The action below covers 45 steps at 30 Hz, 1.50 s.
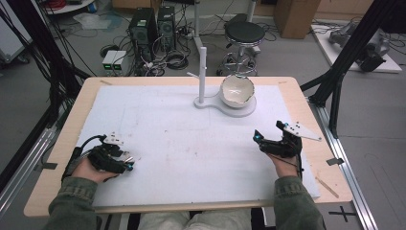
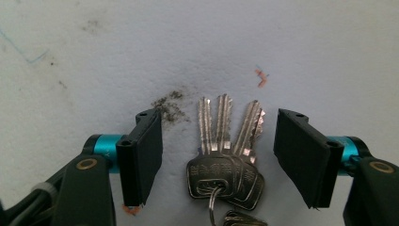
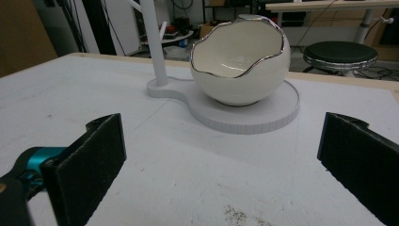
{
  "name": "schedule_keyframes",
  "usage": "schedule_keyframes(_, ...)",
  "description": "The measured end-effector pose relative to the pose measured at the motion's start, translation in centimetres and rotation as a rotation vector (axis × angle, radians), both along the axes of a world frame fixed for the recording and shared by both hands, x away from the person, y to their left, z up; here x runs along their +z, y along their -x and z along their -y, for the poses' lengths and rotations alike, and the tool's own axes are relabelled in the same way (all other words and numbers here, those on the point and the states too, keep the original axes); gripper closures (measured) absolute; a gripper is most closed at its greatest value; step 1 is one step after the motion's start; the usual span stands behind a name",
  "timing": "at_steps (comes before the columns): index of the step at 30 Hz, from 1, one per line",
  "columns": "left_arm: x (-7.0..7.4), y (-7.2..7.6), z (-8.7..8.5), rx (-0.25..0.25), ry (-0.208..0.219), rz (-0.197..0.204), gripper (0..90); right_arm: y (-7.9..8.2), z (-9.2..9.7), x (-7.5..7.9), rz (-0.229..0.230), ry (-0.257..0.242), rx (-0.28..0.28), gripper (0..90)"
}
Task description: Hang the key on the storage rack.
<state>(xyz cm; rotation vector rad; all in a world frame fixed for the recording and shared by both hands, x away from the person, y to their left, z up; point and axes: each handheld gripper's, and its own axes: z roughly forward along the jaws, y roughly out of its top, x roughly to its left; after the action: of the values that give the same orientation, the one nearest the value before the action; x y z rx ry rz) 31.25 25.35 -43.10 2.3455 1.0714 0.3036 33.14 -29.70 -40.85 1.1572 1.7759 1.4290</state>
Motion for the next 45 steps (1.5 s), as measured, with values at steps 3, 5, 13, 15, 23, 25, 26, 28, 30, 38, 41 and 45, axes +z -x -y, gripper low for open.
schedule_keyframes(3, 0.1, 0.1, -0.1, -0.022, 0.023, 0.009, 53.6, 0.0, 0.0, 0.0, 0.000, -0.001, 0.000, 0.5)
schedule_keyframes(5, 0.2, 0.1, -0.3, -0.024, 0.030, 0.007, 64.7, 0.0, 0.0, 0.0, -0.003, 0.000, 0.002, 0.5)
schedule_keyframes(13, 0.5, 0.3, -0.8, -0.056, 0.084, 0.046, 83.4, 0.0, 0.0, 0.0, 0.000, 0.001, 0.001, 0.5)
schedule_keyframes(15, 0.9, 0.4, -1.2, -0.048, 0.119, 0.063, 87.9, 0.0, 0.0, 0.0, 0.002, 0.002, 0.002, 0.5)
schedule_keyframes(23, 0.9, 0.5, -1.2, -0.043, 0.100, 0.084, 87.9, 0.0, 0.0, 0.0, -0.002, 0.001, 0.004, 0.5)
schedule_keyframes(25, 1.1, 0.6, -1.3, -0.036, 0.115, 0.096, 87.9, -0.1, 0.0, 0.0, -0.001, 0.001, 0.005, 0.5)
schedule_keyframes(26, 1.3, 0.6, -1.4, -0.029, 0.129, 0.106, 87.9, -0.1, 0.0, 0.0, -0.005, 0.000, 0.007, 0.5)
schedule_keyframes(28, 1.5, 0.7, -1.7, -0.024, 0.150, 0.115, 87.9, 0.0, -0.1, 0.0, -0.006, 0.000, 0.007, 0.5)
schedule_keyframes(30, 1.8, 0.8, -1.8, -0.015, 0.176, 0.128, 87.9, -0.1, 0.0, 0.0, -0.003, 0.002, 0.006, 0.5)
schedule_keyframes(38, 3.3, 1.2, -2.6, 0.043, 0.300, 0.187, 87.9, -0.2, -0.1, -0.1, -0.011, -0.002, 0.011, 0.5)
schedule_keyframes(41, 3.7, 1.4, -2.8, 0.055, 0.331, 0.202, 87.9, 0.0, 0.0, 0.0, -0.009, -0.008, 0.011, 0.5)
schedule_keyframes(45, 4.5, 1.6, -2.9, 0.062, 0.389, 0.228, 87.9, 0.1, 0.1, 0.0, -0.011, -0.020, 0.009, 0.5)
